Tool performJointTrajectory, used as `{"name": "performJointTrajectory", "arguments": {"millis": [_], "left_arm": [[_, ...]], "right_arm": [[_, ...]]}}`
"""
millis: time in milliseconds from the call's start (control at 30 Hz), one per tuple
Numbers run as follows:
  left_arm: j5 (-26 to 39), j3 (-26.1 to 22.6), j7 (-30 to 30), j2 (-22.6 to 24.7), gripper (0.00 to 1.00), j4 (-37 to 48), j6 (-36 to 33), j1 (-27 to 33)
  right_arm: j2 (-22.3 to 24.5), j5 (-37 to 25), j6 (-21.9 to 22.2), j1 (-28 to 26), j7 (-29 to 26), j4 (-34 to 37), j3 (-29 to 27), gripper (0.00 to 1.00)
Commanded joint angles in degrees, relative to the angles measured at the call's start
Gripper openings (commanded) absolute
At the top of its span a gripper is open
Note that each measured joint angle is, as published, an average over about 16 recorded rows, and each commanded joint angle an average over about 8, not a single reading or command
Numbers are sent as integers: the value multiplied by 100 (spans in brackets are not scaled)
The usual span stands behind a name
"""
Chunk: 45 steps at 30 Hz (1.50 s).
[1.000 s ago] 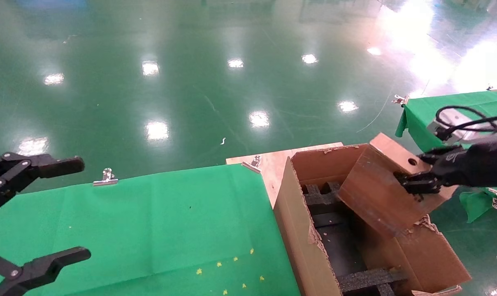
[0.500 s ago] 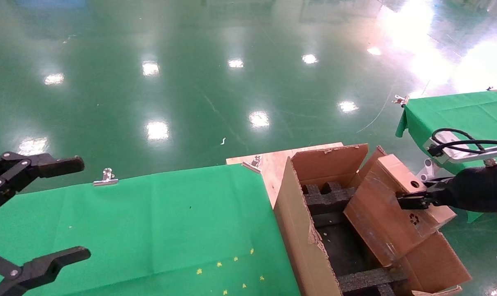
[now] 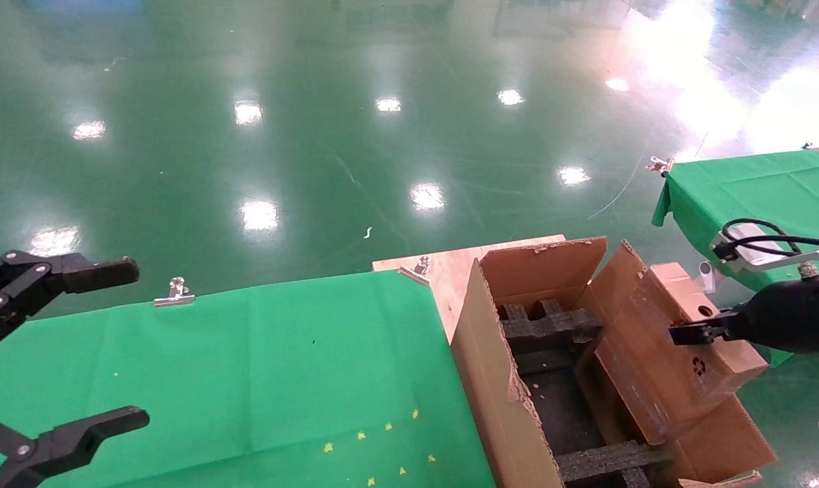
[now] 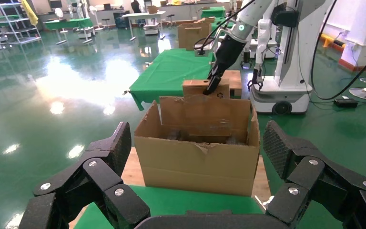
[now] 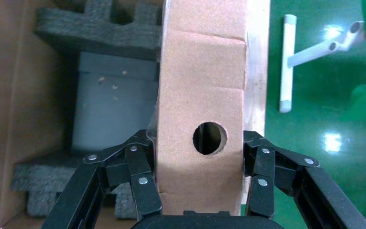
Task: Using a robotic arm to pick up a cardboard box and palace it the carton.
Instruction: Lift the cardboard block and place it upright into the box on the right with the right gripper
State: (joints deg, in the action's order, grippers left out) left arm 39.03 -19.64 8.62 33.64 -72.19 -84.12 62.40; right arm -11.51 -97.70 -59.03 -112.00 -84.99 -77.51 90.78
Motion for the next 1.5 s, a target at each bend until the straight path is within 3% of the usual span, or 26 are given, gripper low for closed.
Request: {"name": "performJointTrajectory", "arguments": {"millis": [33, 567, 1233, 1500], "left_arm": [[0, 0, 0, 0, 100, 0, 0, 0], [-1, -1, -1, 0, 100, 0, 0, 0], [-2, -2, -1, -1, 100, 0, 1, 1], [-2, -3, -1, -1, 100, 0, 1, 1]], "right_arm": [[-50, -157, 25, 8, -184, -2, 19, 0], [-555, -1049, 434, 507, -1453, 10, 341, 0], [-1084, -3137, 1072, 1040, -3452, -33, 488, 0], [-1244, -3471, 1187, 1307, -3943, -55, 540, 0]]}}
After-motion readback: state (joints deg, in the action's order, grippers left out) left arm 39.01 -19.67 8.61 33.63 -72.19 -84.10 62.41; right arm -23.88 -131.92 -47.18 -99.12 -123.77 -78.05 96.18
